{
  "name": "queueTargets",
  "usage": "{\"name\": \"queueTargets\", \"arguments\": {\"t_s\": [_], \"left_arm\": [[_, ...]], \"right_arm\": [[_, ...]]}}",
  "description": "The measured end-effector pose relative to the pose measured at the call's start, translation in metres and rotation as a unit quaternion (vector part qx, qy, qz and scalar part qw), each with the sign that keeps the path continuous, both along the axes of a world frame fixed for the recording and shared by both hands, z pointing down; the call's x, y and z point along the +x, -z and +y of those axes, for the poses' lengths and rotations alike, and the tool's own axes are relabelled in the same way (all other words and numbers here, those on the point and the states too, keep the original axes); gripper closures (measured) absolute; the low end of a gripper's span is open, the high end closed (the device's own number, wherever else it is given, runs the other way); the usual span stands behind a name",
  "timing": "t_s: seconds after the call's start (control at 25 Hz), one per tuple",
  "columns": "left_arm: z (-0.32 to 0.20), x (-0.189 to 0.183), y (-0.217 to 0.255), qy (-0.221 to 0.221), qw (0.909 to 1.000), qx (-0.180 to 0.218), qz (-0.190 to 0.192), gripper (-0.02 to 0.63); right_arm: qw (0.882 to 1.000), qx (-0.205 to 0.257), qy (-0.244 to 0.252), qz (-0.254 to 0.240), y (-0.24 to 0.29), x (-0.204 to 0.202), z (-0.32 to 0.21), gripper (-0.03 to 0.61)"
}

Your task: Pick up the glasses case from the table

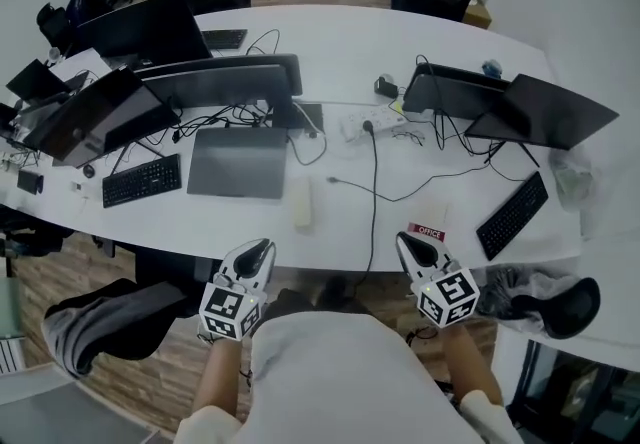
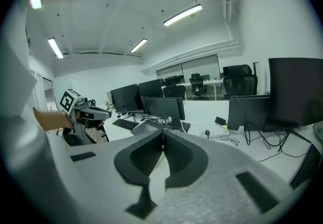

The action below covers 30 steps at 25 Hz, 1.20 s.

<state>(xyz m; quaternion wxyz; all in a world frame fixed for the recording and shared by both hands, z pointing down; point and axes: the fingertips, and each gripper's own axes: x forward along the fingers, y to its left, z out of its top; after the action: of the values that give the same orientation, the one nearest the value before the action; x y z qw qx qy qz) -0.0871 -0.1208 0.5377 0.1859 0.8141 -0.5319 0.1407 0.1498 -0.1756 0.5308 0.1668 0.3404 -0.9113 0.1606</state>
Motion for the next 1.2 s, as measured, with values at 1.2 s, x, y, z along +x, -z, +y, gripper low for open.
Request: {"name": "queueTargets", "arguments": {"t_s": [1.2], "left_arm": [[-0.088, 0.020, -0.134, -0.076, 0.9814, -0.176, 0.015, 0.352]], "right_arm": [[0.995, -0.081, -0.055, 0.021, -0.057, -0.015, -0.041, 0.580]]}}
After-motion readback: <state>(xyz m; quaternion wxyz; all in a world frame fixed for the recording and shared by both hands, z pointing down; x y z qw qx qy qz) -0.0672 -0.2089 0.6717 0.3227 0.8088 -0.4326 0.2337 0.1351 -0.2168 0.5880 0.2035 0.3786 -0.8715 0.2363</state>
